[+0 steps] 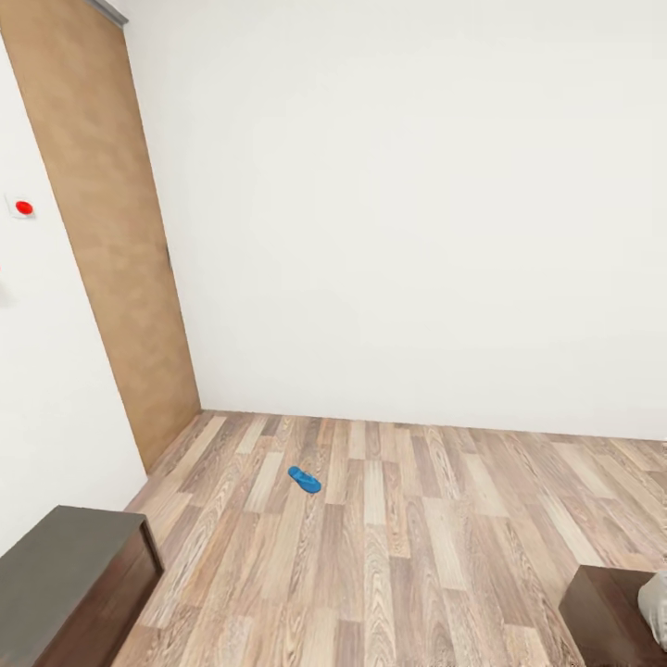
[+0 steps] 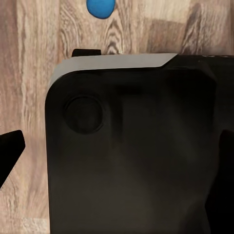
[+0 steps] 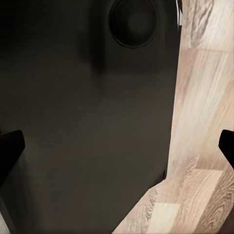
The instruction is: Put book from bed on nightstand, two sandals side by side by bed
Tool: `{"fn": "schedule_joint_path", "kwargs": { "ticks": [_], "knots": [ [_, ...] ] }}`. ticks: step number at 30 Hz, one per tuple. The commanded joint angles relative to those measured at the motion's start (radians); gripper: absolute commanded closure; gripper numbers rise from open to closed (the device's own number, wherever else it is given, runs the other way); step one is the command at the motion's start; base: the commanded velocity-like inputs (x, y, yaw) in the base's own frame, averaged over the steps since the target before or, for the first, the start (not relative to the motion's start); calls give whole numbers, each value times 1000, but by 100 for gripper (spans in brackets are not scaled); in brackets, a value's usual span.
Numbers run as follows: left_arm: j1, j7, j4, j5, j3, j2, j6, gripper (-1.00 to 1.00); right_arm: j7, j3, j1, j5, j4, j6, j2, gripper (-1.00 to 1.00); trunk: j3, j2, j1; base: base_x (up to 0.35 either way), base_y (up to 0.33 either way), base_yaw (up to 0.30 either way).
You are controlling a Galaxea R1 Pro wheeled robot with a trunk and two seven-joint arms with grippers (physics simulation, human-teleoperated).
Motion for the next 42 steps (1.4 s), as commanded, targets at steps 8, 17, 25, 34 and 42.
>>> {"fn": "schedule_joint_path", "kwargs": {
  "ticks": [8, 17, 25, 34, 42],
  "knots": [
    [1, 0, -1, 1, 2, 0, -1, -100, -1, -1, 0, 0, 0, 1, 0, -100, -1, 0, 0, 0, 0, -228],
    [1, 0, -1, 1, 0, -1, -1, -100, -1, -4, 0, 0, -3, 1, 0, -100, -1, 0, 0, 0, 0, -220],
    [1, 0, -1, 1, 1, -1, -1, -100, -1, -6, 0, 0, -3, 1, 0, -100, -1, 0, 0, 0, 0, -210],
    [1, 0, -1, 1, 1, 0, -2, -100, -1, -6, 0, 0, -3, 1, 0, -100, -1, 0, 0, 0, 0, -210],
    [1, 1, -1, 1, 2, 0, -2, -100, -2, -6, 0, 0, -3, 1, 0, -100, -1, 0, 0, 0, -113, -210]
  ]
}}
